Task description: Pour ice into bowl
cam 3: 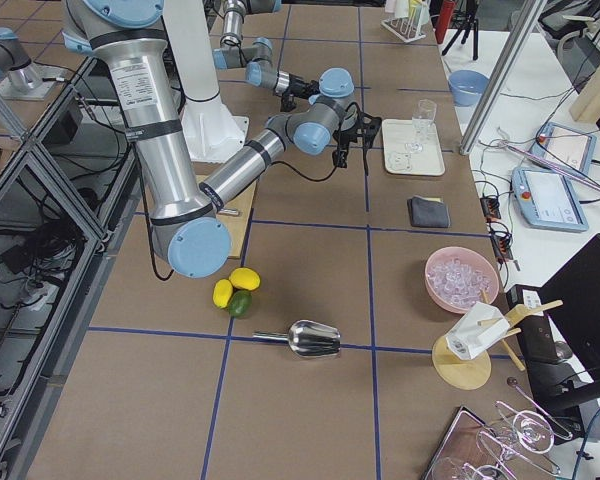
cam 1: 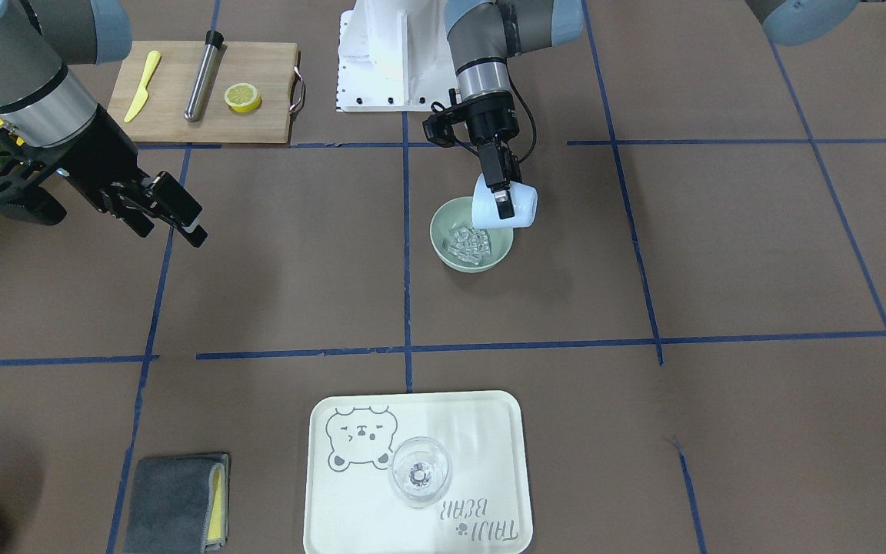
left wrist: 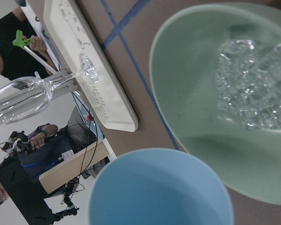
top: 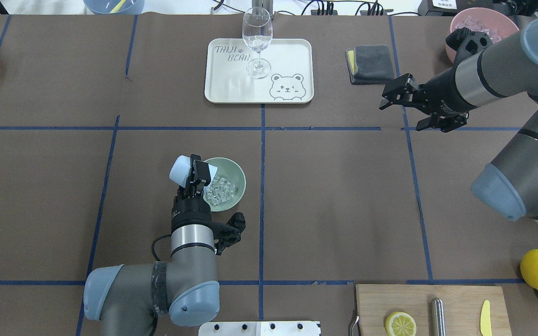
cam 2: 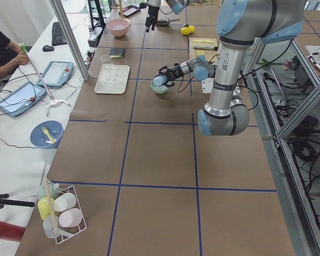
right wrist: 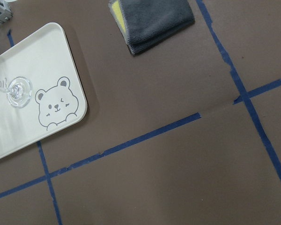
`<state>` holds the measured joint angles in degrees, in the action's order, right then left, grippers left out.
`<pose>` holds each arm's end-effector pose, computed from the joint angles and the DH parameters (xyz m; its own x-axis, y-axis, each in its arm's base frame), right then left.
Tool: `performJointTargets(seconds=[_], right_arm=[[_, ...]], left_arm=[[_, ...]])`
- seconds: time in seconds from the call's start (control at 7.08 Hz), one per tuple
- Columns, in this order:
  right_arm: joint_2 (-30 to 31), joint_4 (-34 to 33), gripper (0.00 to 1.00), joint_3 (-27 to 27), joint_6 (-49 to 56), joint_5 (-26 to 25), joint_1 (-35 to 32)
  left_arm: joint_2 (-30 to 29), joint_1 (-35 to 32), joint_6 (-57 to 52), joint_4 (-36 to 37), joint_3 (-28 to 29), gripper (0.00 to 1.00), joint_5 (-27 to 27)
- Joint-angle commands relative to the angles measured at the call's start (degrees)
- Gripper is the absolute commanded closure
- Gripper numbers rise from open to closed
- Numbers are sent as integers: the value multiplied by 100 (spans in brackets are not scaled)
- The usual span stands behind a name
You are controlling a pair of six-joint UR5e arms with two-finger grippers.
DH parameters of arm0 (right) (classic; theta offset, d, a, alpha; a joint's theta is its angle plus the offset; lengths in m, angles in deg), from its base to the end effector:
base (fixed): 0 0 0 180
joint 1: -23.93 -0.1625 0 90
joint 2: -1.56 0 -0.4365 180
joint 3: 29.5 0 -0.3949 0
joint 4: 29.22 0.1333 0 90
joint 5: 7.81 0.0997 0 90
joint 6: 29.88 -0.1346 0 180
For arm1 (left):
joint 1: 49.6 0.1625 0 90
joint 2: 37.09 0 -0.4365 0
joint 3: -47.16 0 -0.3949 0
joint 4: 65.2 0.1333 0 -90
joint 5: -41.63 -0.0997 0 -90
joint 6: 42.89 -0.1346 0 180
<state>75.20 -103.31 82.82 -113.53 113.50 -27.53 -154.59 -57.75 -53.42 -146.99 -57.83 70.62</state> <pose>-0.3135 -0.4953 0.3199 0.4035 0.3549 0.8433 -0.3620 0.9084 -0.2091 0.5701 -0.3352 0.2807 0.3975 0.4244 0.8135 -0.9059 0.0403 0.4217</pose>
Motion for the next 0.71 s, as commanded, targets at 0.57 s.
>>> performJointTargets(seconds=[0.57], right_arm=[[-69,0,0,9,-2,7,-13]], left_arm=[[613,-11,5998,-57,-259,100,837]])
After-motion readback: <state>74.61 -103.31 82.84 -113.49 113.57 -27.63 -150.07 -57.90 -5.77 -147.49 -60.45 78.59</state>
